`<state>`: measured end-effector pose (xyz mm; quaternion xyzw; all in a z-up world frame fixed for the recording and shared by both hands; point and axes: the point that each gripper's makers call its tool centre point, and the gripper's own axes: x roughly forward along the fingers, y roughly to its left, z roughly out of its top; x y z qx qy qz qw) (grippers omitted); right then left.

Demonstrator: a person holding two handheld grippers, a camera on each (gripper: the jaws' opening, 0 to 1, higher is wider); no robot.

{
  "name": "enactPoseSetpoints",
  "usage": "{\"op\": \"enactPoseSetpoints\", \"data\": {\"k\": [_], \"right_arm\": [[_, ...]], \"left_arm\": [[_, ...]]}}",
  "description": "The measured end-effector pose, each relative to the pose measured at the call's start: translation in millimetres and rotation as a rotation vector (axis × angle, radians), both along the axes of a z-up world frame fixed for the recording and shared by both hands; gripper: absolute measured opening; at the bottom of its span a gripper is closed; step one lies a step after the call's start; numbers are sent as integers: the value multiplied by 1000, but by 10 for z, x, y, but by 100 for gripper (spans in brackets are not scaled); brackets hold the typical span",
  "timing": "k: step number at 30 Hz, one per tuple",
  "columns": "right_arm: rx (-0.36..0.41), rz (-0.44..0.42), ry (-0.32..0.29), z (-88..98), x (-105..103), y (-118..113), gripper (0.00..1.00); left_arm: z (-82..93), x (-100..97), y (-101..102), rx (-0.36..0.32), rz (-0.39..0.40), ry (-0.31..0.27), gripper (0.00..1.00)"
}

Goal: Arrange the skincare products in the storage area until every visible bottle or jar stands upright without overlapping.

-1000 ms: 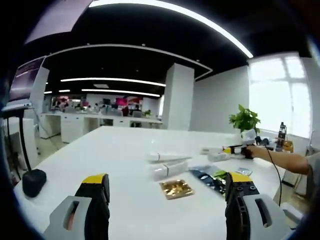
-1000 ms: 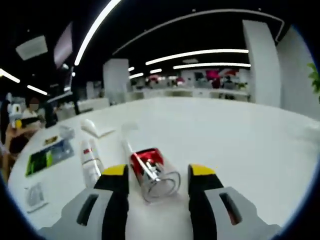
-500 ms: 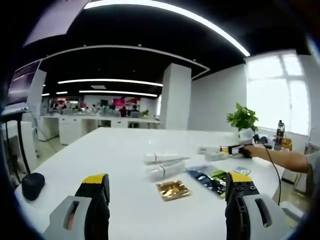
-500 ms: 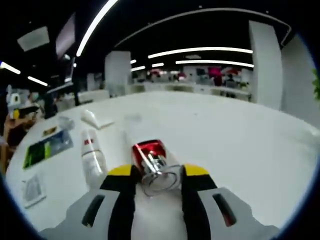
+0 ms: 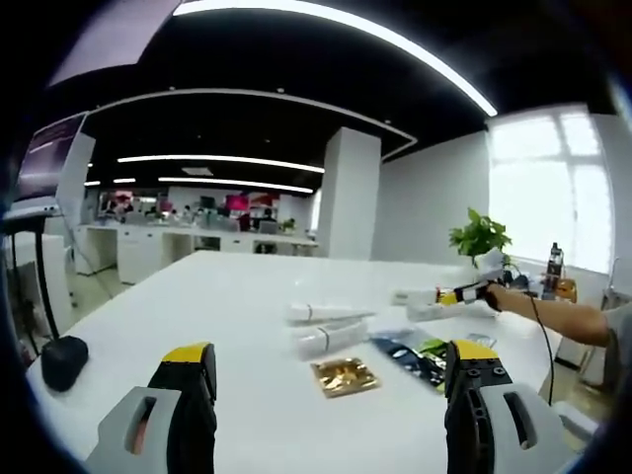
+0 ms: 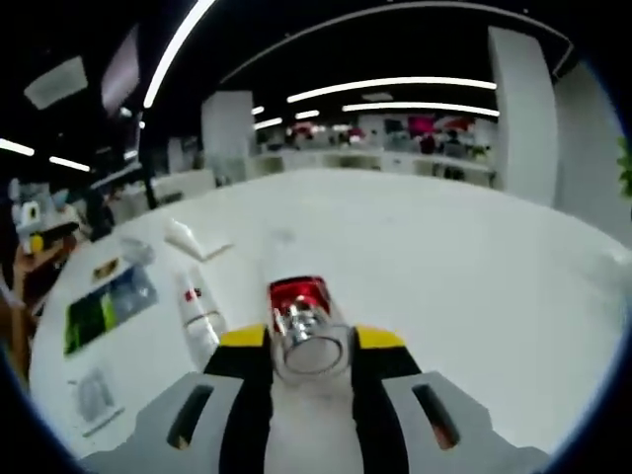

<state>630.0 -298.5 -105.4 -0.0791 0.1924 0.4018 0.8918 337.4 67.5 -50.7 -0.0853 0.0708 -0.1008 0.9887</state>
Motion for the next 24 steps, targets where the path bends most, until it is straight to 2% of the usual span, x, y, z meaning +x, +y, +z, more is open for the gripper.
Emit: {"op": "enactPoseSetpoints", "data": {"k": [9,14,19,24], "right_arm": [[-62,-48,46,316,-14,78,27],[-81,-73,50,479,-9,142,27],[-31,-130,50,749,-12,201,27],[6,-185,25,915,-3,257,27]], "left_arm": [[34,-36,27,-11,1,-15,99],[48,-49,51,-21,4,-25,99],[27,-69,80,-28,13,-25,99],[41,-78,122,-31,25,-27,99]]}}
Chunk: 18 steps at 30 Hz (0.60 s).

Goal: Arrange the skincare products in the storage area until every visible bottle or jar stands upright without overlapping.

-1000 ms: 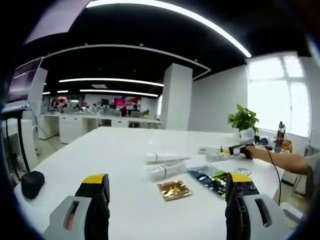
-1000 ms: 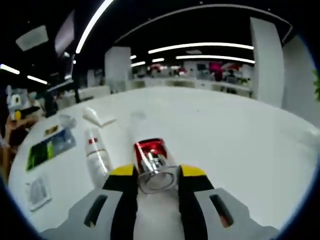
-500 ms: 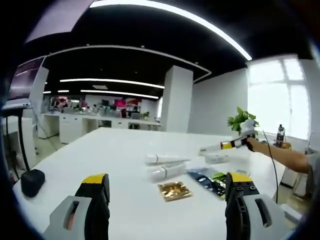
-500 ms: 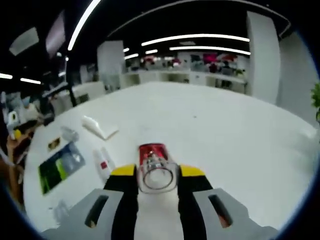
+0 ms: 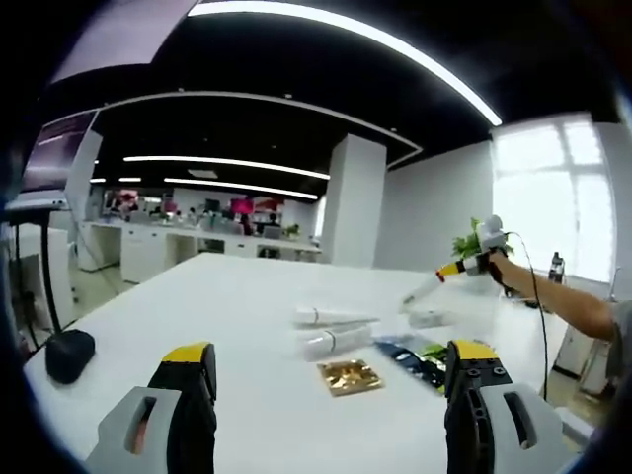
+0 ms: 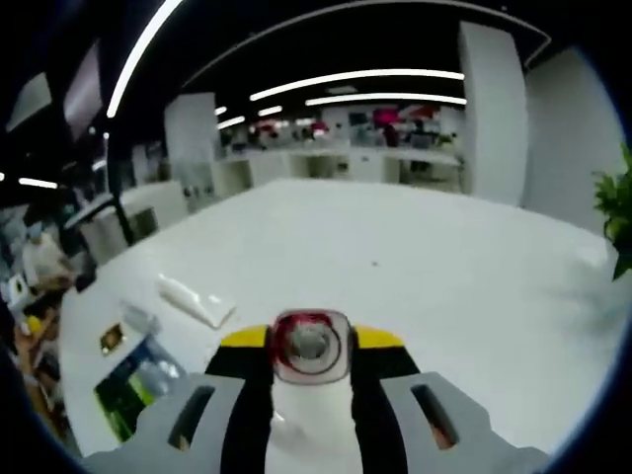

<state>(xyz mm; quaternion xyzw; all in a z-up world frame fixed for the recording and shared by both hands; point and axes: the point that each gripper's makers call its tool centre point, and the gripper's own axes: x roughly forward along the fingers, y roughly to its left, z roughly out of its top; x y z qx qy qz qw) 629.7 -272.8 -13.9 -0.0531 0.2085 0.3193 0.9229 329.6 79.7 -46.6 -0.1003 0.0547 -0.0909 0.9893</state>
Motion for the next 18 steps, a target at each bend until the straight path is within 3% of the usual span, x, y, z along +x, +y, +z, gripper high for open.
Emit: {"op": "enactPoseSetpoints", "data": {"k": [6,18], "right_arm": [[41,-50,-18,175,54,93,27],[28,-129,-61,273,126,327,27]], "left_arm": [[9,-5,15,-3,5,-4,99],[-15,1,48,-15,9,-5,99]]}}
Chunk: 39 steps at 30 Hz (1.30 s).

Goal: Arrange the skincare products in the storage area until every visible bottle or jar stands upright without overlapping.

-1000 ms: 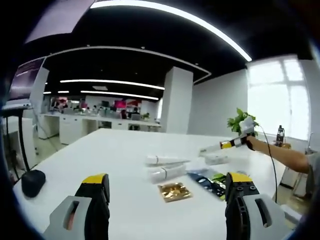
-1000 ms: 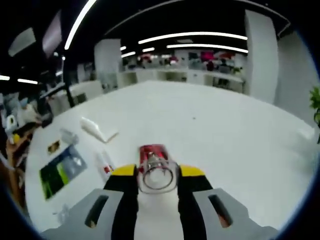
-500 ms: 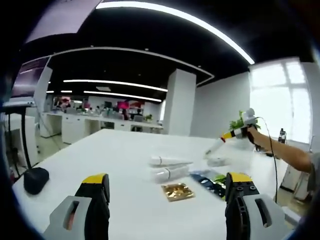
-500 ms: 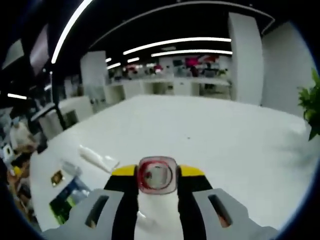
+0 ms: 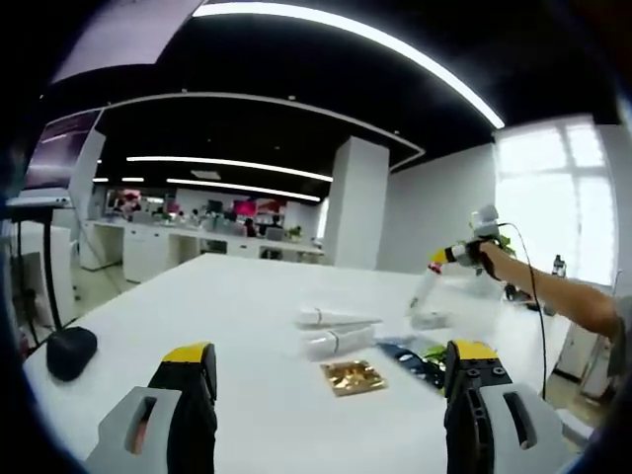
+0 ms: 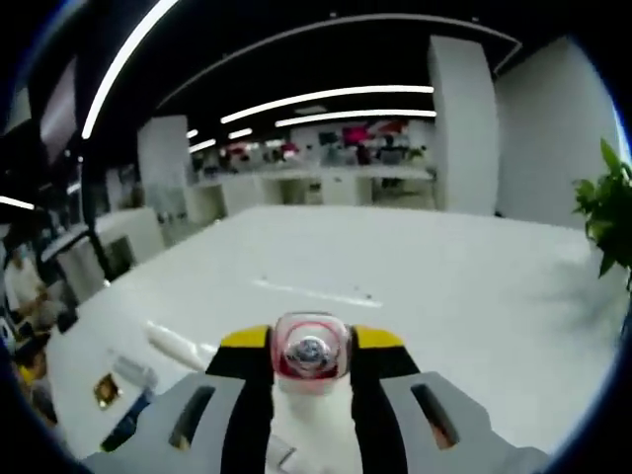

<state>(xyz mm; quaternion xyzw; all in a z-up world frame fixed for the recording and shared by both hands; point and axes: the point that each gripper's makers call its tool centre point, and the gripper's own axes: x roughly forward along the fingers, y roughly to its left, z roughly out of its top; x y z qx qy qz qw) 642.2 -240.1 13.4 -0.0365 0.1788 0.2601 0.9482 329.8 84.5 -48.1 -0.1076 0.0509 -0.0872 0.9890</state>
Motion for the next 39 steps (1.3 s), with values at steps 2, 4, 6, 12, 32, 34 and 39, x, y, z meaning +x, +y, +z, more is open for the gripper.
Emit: {"op": "enactPoseSetpoints", "data": {"k": [2,4,6,12,32,34,39], "right_arm": [[-20,-6,-7,16,3,59,27],[-30,-10,-18,19,-7,101,27],[-34,-17,-22,18,2,110,27],[7,-63,-110,42,73,144,28],[29,-79,-106,-466,-28,123,38],[57,-81,-54,-641,-28,142,37],[140,-97,-9,-754,50,187,29]], "left_arm": [[-20,10,-15,-2,-1,5,99],[-25,12,-42,3,-8,7,99],[-16,16,-74,6,-14,5,99],[-14,44,-204,32,-46,8,99],[-154,78,-197,16,-51,33,98],[-161,85,-204,15,-50,35,98],[-178,101,-241,15,-58,41,98]]}}
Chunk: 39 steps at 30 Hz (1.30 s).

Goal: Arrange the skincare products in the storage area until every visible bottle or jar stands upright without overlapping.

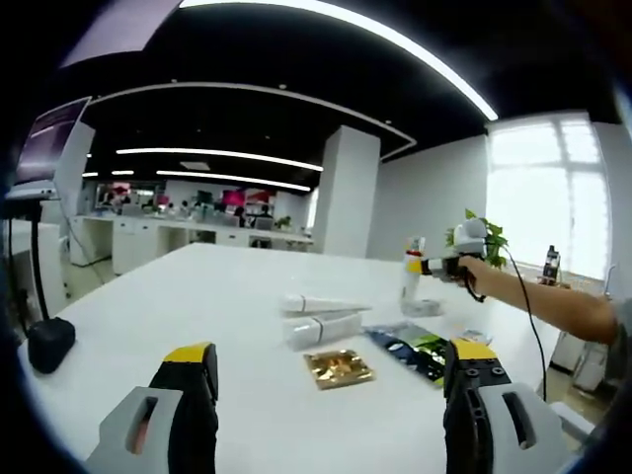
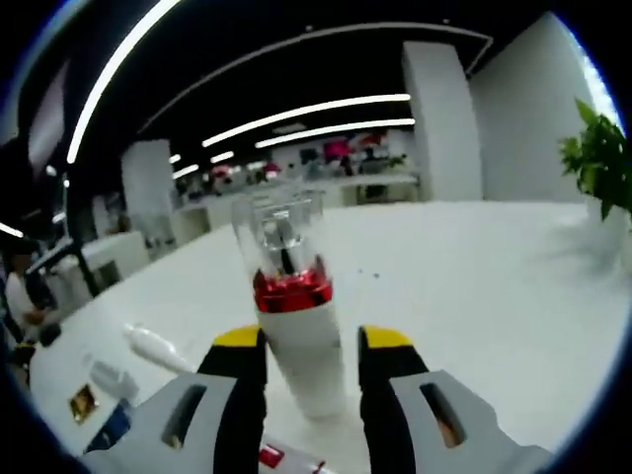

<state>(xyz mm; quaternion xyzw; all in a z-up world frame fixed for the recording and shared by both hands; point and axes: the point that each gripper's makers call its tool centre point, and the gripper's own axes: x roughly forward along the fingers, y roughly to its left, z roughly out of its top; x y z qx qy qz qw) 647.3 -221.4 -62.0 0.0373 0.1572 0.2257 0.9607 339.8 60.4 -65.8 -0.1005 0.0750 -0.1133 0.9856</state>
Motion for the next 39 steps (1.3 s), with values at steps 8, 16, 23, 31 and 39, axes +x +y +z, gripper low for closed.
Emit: {"op": "enactPoseSetpoints", "data": {"k": [8,16,23,31,39], "right_arm": [[-62,-194,-79,41,116,-134,27],[-230,-251,-77,-16,80,-161,27],[-88,-210,10,-119,12,-169,30],[-48,-189,13,-100,14,-196,25],[-24,-179,5,-86,13,-204,25]], "left_arm": [[9,0,-4,-3,-4,-3,98],[-3,-3,45,-15,0,-4,98],[-4,-15,74,-20,4,-7,97],[19,5,65,-20,5,-8,97],[41,34,-19,-4,-11,-5,97]]}}
